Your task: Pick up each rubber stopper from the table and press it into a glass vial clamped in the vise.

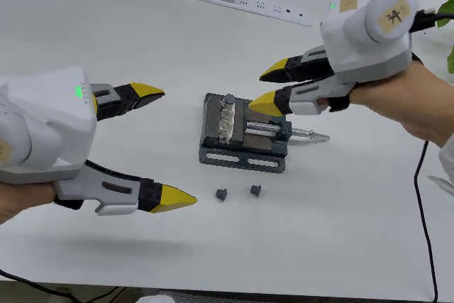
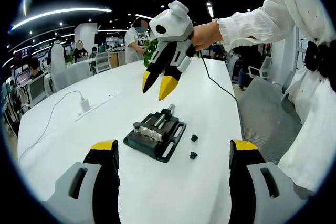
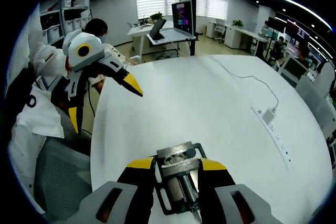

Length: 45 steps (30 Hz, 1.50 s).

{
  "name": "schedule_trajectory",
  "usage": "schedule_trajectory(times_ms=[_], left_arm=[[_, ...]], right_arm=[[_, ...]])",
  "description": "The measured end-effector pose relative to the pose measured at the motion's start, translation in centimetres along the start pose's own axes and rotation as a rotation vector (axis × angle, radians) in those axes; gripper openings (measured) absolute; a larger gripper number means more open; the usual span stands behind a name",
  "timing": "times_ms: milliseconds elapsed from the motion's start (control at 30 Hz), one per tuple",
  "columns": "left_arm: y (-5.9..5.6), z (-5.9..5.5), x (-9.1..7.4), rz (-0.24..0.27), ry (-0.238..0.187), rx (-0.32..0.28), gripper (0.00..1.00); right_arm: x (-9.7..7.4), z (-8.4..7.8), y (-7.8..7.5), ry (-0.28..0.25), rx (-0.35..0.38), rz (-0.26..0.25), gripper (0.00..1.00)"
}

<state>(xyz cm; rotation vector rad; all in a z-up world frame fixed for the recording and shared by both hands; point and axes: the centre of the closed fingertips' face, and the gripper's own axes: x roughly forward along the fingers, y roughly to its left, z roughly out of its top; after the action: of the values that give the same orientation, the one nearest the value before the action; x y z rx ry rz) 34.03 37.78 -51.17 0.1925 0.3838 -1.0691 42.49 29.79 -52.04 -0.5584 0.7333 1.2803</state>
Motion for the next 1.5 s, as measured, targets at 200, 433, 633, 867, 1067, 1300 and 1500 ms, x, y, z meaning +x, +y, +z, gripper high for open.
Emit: schedule_trajectory(times_ms=[200,433,633,867,1067,1300,1500], left_arm=[[-0.4,0.1,0.2,-0.017,0.021,0.021,0.85],[-0.7,-0.1,0.7,-0.039,0.061,0.062,0.83],[-1.1,-0.8,1.3,-0.072,0.116,0.108,0.78],[-2.0,-2.3,2.9,-0.128,0.192,0.184,0.66],[-2.8,-3.6,4.5,-0.179,0.249,0.236,0.54],[-3.2,-5.3,6.3,-0.223,0.294,0.279,0.41],[-4.0,-7.2,7.6,-0.275,0.347,0.330,0.31]], right_arm=[[-1.8,-1.4,1.8,-0.047,0.033,-0.013,0.38],[-3.5,-3.1,3.2,-0.103,0.073,-0.032,0.46],[-4.5,-4.9,4.8,-0.144,0.097,-0.040,0.54],[-5.1,-6.7,6.5,-0.180,0.114,-0.041,0.64],[-5.4,-8.4,7.6,-0.185,0.117,-0.041,0.70],[-5.4,-10.5,8.2,-0.196,0.125,-0.042,0.74],[-5.4,-11.4,8.6,-0.212,0.130,-0.044,0.77]])
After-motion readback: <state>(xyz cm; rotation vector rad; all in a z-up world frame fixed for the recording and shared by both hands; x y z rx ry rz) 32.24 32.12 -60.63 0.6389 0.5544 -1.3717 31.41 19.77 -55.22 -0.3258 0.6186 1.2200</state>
